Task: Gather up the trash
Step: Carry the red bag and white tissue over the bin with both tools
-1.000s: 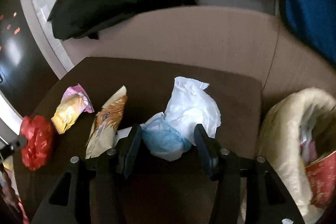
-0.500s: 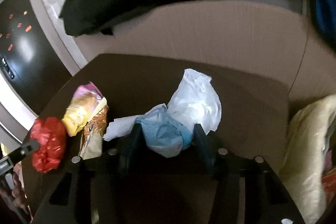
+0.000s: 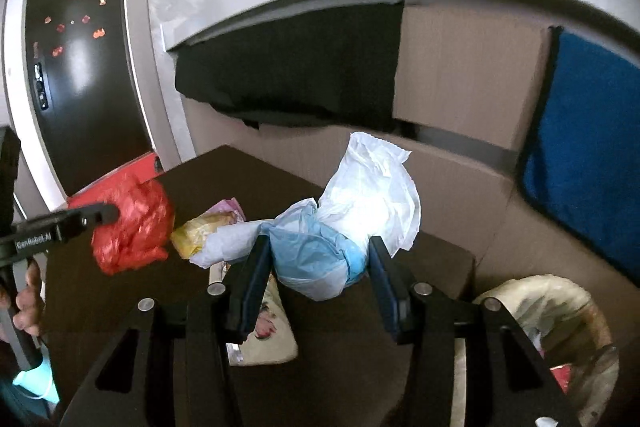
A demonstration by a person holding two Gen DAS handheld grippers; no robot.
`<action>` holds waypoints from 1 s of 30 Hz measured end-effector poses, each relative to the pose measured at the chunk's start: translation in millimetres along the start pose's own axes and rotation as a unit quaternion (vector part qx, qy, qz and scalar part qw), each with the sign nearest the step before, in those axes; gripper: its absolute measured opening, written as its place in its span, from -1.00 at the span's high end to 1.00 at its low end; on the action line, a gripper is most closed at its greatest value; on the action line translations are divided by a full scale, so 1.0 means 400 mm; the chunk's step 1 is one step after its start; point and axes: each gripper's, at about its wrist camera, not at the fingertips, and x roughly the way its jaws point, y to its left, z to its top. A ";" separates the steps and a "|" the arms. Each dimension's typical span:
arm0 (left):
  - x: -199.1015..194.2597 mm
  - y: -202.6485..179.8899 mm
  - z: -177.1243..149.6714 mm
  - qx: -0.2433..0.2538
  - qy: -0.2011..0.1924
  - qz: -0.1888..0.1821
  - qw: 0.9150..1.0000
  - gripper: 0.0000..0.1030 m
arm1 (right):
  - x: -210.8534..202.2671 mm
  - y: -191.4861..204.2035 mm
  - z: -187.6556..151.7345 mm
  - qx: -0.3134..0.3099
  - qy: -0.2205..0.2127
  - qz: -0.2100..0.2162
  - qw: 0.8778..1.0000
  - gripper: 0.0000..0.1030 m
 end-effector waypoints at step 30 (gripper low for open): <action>-0.141 -0.592 0.090 0.137 -0.126 -0.141 0.972 0.44 | -0.483 -0.220 0.020 0.000 -0.123 -0.152 0.981 0.11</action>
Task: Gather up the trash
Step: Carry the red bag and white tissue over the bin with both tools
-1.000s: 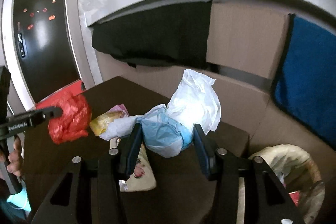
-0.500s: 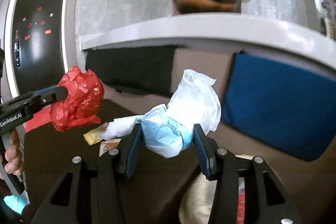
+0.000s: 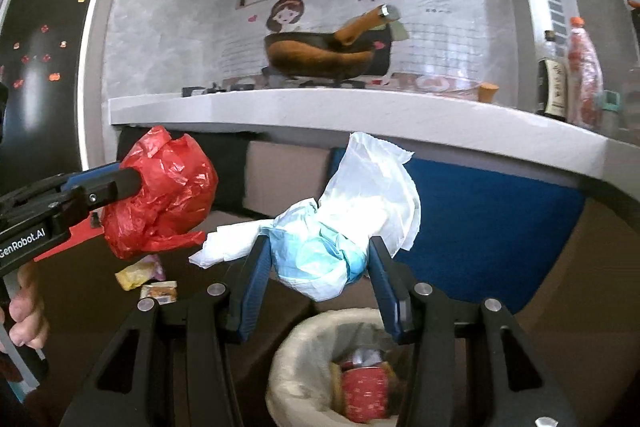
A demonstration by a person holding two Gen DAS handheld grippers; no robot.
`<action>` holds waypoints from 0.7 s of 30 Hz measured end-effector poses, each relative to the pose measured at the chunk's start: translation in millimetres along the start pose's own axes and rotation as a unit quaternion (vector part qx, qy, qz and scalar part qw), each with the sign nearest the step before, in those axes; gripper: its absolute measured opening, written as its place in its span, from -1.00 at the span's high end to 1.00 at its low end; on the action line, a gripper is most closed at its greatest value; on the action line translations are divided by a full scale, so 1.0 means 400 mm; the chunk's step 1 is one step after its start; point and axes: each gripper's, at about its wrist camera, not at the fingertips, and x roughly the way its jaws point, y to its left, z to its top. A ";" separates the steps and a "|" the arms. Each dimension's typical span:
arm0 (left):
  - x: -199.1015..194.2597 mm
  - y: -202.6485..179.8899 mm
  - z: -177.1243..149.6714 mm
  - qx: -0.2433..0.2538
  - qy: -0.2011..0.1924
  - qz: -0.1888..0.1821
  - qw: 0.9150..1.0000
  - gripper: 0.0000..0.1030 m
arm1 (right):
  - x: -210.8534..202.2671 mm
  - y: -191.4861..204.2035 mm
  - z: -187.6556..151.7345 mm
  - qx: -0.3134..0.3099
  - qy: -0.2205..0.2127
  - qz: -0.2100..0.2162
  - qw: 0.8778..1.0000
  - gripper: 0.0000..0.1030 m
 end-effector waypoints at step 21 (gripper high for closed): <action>0.155 -0.068 -0.103 -0.027 0.067 -0.043 0.996 0.44 | 0.012 -0.104 -0.070 0.023 0.023 -0.040 0.999 0.11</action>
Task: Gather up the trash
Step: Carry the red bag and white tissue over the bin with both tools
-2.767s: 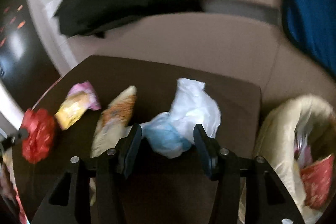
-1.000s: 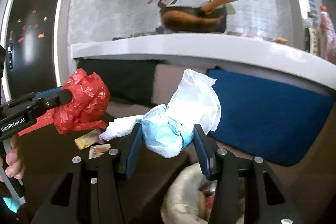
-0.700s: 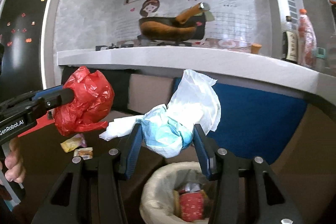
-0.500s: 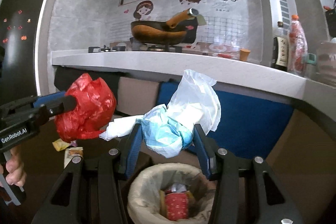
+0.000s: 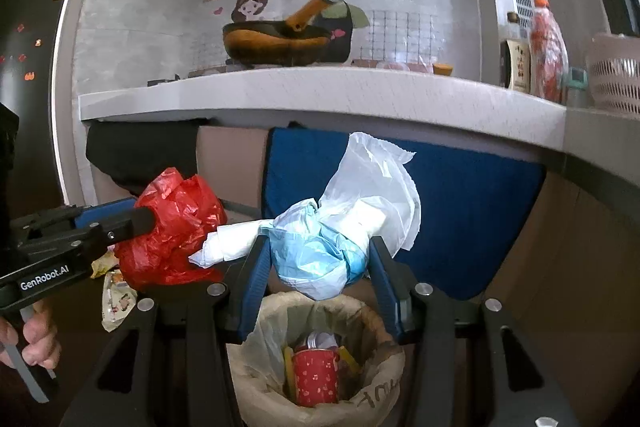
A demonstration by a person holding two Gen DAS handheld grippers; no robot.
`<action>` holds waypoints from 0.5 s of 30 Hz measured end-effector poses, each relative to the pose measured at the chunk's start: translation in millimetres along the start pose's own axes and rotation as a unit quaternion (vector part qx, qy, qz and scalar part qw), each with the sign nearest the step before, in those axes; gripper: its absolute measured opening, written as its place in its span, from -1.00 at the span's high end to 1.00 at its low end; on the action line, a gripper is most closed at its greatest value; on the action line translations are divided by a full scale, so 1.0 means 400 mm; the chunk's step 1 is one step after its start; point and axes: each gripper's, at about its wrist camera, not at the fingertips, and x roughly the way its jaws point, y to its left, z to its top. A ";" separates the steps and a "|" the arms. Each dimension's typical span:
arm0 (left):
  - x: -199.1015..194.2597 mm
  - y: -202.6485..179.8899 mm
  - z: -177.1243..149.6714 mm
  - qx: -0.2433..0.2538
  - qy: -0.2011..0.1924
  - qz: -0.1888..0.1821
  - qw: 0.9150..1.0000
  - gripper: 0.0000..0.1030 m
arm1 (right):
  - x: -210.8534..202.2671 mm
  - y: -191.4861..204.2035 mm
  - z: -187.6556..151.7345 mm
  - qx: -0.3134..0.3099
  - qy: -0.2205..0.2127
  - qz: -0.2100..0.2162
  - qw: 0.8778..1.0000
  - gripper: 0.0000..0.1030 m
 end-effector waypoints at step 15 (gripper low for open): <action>0.157 0.022 -0.103 -0.002 0.071 -0.015 0.997 0.44 | 0.112 -0.040 -0.090 0.044 0.062 0.010 0.997 0.11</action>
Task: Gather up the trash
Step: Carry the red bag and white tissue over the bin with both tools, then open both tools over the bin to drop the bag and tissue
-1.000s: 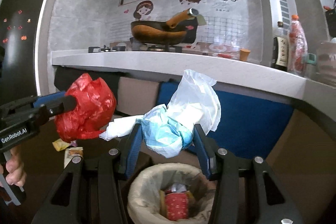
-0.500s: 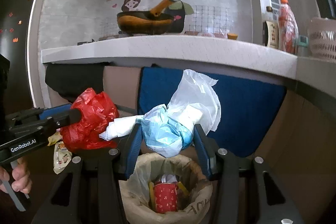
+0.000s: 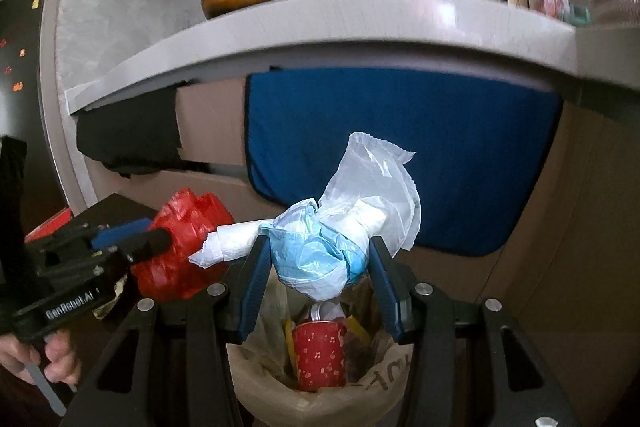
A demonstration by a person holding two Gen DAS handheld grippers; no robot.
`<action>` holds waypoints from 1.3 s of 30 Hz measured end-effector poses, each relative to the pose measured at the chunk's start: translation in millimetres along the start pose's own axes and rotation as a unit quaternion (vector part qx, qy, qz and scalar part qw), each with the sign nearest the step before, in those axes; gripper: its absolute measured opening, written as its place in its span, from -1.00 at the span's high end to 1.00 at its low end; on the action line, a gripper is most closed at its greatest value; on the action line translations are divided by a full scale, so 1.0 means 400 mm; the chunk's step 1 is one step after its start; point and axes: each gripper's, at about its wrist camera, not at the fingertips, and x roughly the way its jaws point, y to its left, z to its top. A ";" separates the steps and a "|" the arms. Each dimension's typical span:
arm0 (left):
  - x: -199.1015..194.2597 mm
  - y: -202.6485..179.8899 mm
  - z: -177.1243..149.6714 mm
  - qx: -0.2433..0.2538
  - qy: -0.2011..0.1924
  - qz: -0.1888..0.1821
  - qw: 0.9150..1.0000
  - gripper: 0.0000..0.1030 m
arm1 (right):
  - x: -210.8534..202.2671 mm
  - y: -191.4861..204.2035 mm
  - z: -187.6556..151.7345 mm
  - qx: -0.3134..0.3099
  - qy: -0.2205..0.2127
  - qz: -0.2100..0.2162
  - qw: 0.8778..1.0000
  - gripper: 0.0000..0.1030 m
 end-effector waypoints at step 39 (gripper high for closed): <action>0.078 0.126 0.023 -0.064 0.076 -0.054 0.994 -0.01 | 0.189 -0.071 -0.110 0.084 0.103 -0.008 0.991 -0.14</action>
